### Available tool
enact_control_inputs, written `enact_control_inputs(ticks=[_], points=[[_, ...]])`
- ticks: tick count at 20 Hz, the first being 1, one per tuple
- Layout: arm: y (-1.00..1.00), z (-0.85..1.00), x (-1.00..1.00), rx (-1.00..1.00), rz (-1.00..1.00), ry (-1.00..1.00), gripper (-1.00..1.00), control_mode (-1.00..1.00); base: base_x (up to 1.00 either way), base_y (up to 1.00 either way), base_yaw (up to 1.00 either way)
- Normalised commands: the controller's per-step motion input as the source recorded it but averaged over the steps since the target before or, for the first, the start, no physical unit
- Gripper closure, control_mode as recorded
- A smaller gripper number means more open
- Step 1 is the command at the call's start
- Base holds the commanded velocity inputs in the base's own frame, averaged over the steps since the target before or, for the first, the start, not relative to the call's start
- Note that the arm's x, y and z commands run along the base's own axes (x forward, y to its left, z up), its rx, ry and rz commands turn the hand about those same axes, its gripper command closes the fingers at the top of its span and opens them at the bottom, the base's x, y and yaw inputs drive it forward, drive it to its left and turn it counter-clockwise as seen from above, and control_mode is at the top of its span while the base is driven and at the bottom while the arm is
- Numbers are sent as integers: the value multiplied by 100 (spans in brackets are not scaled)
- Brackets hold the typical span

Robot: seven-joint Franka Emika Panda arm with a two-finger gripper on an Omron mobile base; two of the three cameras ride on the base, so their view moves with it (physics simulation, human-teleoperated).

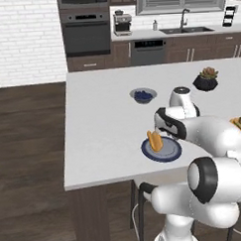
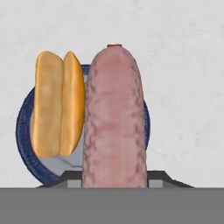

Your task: Place one bun and one sausage from the bowl on each plate.

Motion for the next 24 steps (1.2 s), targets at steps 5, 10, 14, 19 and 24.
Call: enact_control_inputs(ticks=[5, 10, 14, 19, 24], points=[[-6, -51, 15, 2, 3, 0, 100, -100, 0, 0, 0], [-7, -45, 0, 2, 4, 0, 100, -100, 0, 0, 0], [0, -33, 0, 0, 3, 0, 100, -100, 0, 0, 0], [0, -30, 0, 0, 2, 0, 100, -100, 0, 0, 0], [0, -22, 0, 0, 2, 0, 100, -100, 0, 0, 0]])
